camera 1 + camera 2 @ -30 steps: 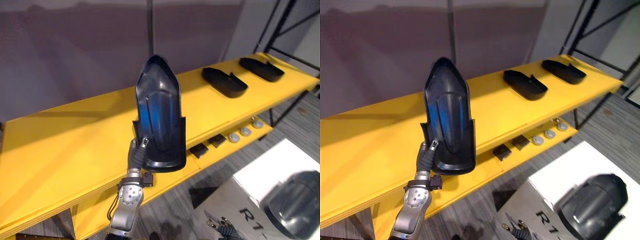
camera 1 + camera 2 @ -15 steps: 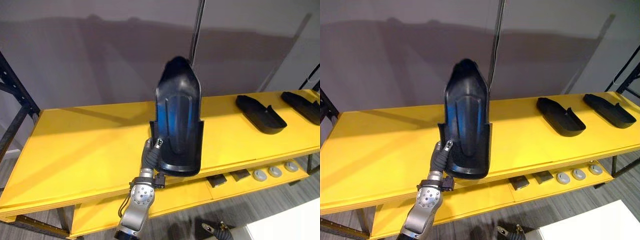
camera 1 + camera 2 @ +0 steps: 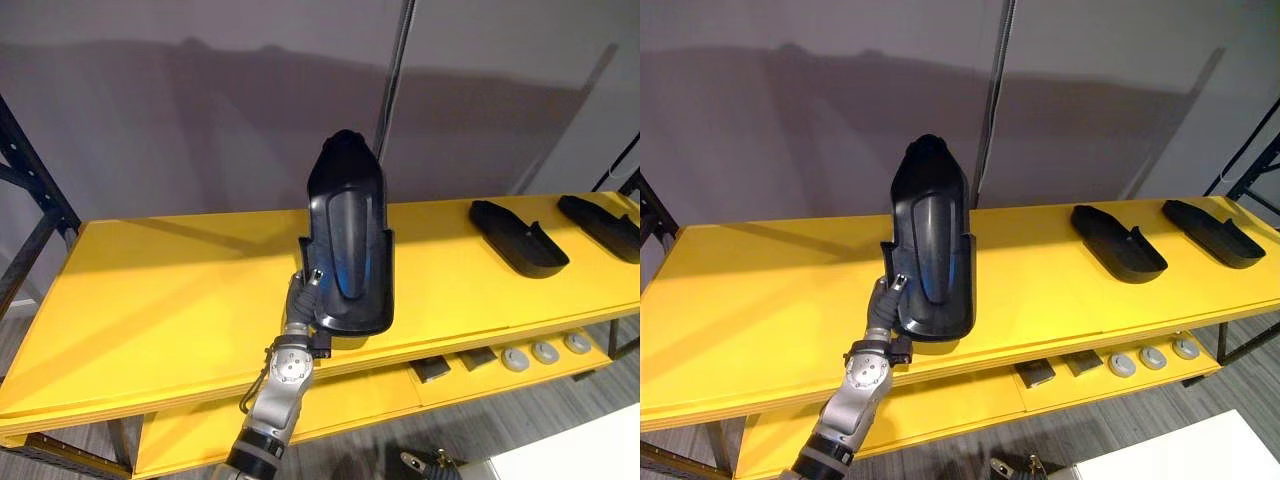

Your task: Walk over and take plastic housings, then place them on the shelf

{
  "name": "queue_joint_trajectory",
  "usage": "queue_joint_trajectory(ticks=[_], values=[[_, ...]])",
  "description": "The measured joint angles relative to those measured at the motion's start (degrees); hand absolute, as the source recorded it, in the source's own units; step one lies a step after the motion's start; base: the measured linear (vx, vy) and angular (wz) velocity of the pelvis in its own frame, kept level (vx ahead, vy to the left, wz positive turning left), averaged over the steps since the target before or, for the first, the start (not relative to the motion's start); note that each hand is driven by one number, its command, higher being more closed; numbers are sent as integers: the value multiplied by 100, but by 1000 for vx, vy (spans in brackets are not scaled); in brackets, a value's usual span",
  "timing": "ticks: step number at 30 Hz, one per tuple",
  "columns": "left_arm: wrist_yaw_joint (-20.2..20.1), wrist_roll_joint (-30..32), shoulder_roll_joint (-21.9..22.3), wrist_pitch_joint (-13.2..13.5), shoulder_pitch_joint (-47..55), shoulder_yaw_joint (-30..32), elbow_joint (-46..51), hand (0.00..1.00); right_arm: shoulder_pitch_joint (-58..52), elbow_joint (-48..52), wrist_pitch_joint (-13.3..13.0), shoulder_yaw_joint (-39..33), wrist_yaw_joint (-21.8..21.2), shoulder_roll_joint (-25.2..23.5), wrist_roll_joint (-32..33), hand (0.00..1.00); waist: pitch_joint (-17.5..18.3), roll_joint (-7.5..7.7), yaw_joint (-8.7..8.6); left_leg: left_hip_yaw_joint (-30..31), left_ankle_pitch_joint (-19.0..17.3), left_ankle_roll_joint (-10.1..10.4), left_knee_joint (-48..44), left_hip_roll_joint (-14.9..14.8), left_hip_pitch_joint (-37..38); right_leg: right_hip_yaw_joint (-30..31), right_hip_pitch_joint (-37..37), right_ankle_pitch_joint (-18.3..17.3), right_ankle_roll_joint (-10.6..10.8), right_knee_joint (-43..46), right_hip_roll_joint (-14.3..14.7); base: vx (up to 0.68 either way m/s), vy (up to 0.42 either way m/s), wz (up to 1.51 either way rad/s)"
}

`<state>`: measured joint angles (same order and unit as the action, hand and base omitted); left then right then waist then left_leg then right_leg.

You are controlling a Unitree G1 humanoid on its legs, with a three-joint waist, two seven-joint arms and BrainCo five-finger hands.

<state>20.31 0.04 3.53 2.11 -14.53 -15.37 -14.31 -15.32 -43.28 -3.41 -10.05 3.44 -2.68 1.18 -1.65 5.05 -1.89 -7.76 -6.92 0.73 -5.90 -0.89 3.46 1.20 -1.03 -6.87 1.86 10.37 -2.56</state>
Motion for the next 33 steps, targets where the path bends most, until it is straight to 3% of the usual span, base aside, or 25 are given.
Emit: queue_joint_trajectory(ticks=[7, 13, 28, 29, 33], values=[[184, -115, 343, -134, -884, 94, -923, 100, 13, 67, 0, 5, -1, 7, 2, 0, 9, -1, -146, -308, 204, -65, 277, -6, 103, 179, 135, 19, 15, 10, 19, 0, -2, -14], [203, -460, 554, -303, -1357, 269, -1600, 100, 55, 102, 2, -3, -2, 2, 2, 0, 3, -8, -324, -444, 247, 1, 321, -5, 101, 278, 219, 16, 16, 8, 26, 39, 4, -10], [183, -779, 649, -471, -1504, 524, -2501, 100, 192, 97, 20, -2, -5, 0, -1, 0, -60, -80, -438, -459, 345, 24, 576, -1, 239, 281, 227, 6, 29, 53, 48, -26, 0, 0], [180, -872, 649, -462, -1506, 539, -2533, 0, 209, 87, 32, -1, -5, 0, -2, 0, -68, -90, -435, -457, 363, 50, 610, -2, 254, 273, 220, 7, 29, 42, 49, 0, 0, 0], [140, -1173, 649, -334, -1508, 542, -2527, 0, 262, 52, 57, -1, -5, 0, -5, 0, -83, -107, -433, -453, 401, 107, 675, -13, 280, 259, 200, 13, 23, 3, 60, 0, 0, 0]])
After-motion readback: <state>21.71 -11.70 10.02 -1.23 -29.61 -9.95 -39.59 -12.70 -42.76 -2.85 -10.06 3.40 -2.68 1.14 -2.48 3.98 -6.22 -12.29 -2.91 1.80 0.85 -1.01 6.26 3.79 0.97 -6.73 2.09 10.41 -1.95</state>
